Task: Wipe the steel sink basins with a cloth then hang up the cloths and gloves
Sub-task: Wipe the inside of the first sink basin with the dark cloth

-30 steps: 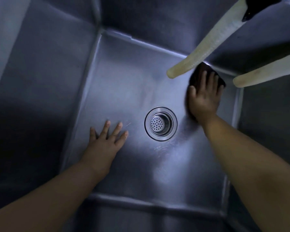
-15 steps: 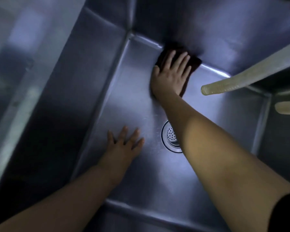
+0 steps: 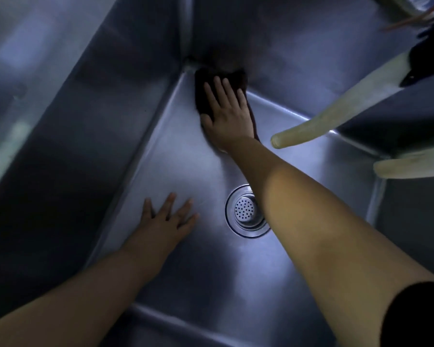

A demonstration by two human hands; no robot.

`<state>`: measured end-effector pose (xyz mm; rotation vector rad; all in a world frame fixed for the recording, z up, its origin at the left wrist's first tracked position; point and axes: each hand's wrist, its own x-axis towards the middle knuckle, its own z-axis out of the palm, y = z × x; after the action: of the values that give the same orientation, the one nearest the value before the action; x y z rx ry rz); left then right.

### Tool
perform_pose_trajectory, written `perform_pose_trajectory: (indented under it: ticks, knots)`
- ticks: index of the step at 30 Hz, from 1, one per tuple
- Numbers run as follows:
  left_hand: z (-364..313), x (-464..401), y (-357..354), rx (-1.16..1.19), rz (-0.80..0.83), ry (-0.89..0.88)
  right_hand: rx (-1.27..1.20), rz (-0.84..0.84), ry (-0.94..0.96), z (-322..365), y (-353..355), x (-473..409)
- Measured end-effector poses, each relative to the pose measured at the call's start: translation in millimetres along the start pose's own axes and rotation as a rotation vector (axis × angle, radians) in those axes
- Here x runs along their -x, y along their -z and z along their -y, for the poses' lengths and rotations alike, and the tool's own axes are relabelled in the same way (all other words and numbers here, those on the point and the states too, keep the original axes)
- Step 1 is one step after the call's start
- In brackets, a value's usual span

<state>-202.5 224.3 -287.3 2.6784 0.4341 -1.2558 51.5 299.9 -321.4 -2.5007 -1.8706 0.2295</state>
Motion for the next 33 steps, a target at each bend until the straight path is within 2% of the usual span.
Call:
perform_pose_trajectory:
  ticks: [6, 11, 15, 18, 24, 28, 33]
  knots:
    - [-2, 5, 0, 0.033, -0.005, 0.014, -0.039, -0.018, -0.195, -101, 7, 98]
    - [-8, 7, 3, -0.027, -0.023, 0.043, -0.029, -0.025, -0.37, -175, 11, 168]
    - [-11, 12, 11, -0.097, -0.021, 0.049, 0.072, 0.038, -0.586, -199, 6, 195]
    - [-9, 16, 12, -0.126, -0.047, 0.038, 0.11, 0.05, -0.676, -186, 1, 223]
    - [-16, 35, 17, -0.149, -0.124, 0.03, 0.081, 0.109, -0.654, -110, -6, 294]
    - [-11, 59, 29, -0.094, -0.109, 0.055, 0.02, 0.137, -0.482, -60, -9, 319]
    - [11, 114, 56, -0.007, -0.237, 0.103, 0.004, 0.148, -0.246, -7, -12, 330]
